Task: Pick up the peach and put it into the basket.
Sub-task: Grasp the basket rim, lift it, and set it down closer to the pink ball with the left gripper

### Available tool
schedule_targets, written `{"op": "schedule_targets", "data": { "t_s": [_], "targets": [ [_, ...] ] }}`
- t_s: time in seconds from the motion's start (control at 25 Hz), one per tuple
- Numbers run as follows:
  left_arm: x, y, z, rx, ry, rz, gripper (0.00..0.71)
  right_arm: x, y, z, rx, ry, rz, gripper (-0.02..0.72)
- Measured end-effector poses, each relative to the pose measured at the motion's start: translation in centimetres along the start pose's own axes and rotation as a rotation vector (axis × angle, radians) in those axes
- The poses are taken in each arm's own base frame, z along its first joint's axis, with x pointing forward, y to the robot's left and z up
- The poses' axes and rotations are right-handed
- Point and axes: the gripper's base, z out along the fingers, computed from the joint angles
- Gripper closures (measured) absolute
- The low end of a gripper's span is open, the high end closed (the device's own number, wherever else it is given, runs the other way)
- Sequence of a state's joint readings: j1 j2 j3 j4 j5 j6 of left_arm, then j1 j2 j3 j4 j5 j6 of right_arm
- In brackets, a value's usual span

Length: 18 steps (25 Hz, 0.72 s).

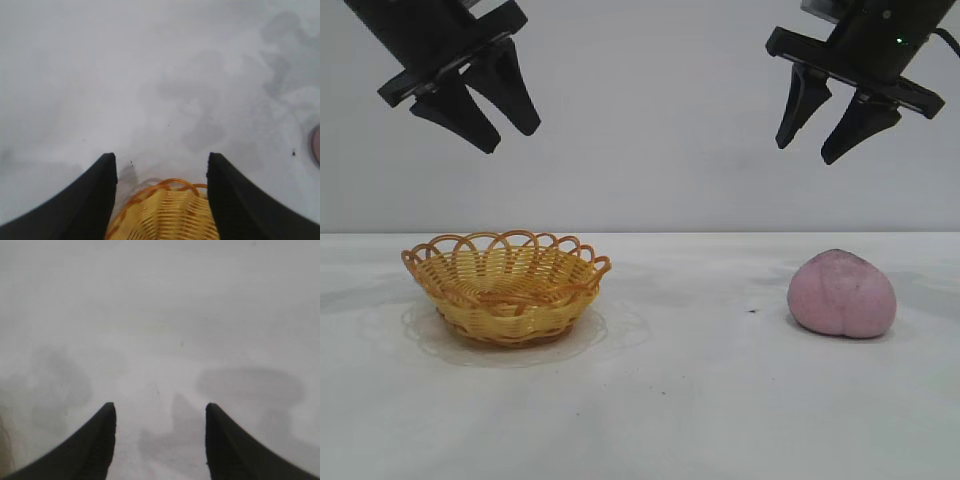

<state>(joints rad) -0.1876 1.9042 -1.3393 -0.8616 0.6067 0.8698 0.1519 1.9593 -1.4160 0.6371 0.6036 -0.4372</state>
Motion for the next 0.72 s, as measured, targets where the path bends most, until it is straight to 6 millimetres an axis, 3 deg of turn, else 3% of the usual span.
{"op": "schedule_targets", "data": {
  "t_s": [0.2, 0.56, 0.72],
  "targets": [
    [0.4, -0.2, -0.4, 0.018, 0.121, 0.138, 0.312, 0.0, 0.0, 0.0, -0.002, 0.004, 0.000, 0.364],
    [-0.8, 0.0, -2.6, -0.030, 0.324, 0.299, 0.312, 0.1, 0.1, 0.0, -0.006, 0.014, 0.000, 0.364],
    [-0.3, 0.5, -2.1, -0.015, 0.411, 0.313, 0.312, 0.1, 0.1, 0.0, -0.006, 0.014, 0.000, 0.364]
  ]
}}
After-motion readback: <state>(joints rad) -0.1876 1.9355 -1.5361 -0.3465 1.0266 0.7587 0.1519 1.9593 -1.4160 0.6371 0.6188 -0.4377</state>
